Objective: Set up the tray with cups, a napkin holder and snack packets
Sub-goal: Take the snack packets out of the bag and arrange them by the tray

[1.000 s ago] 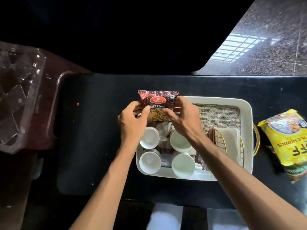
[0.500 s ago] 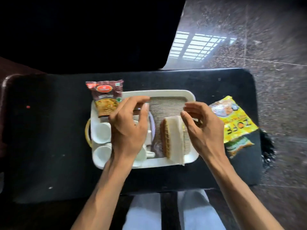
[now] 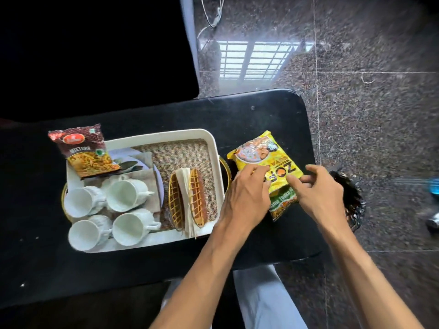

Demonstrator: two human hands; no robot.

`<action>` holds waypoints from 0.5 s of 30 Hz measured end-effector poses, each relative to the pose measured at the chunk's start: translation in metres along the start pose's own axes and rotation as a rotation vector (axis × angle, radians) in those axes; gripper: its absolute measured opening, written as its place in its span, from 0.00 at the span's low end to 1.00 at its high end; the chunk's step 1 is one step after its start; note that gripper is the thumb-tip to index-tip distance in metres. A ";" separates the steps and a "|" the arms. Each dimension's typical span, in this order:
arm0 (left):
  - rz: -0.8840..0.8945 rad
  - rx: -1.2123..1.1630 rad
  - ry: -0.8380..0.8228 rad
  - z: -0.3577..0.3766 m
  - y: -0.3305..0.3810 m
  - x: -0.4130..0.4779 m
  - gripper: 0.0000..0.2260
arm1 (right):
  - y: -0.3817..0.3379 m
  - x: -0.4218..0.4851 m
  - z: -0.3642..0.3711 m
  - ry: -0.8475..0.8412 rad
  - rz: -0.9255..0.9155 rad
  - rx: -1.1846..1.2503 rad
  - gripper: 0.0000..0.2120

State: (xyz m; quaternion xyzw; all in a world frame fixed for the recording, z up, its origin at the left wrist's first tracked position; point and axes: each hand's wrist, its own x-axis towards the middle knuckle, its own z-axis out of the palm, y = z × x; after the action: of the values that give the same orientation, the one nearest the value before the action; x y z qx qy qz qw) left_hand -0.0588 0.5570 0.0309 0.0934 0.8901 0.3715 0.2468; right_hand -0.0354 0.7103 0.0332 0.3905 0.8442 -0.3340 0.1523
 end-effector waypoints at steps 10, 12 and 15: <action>0.054 0.067 0.129 -0.027 -0.001 0.011 0.16 | -0.041 0.015 -0.008 -0.085 -0.239 0.158 0.04; 0.124 0.116 0.172 -0.047 0.001 0.022 0.20 | -0.057 0.013 -0.014 -0.145 -0.327 0.204 0.04; 0.232 0.298 0.120 -0.085 0.002 0.042 0.31 | -0.080 0.007 -0.025 -0.218 -0.495 0.201 0.06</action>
State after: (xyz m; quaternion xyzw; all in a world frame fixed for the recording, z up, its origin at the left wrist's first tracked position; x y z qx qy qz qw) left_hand -0.1385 0.5212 0.0677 0.2084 0.9317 0.2665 0.1324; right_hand -0.1003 0.6937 0.0832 0.1474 0.8552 -0.4831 0.1166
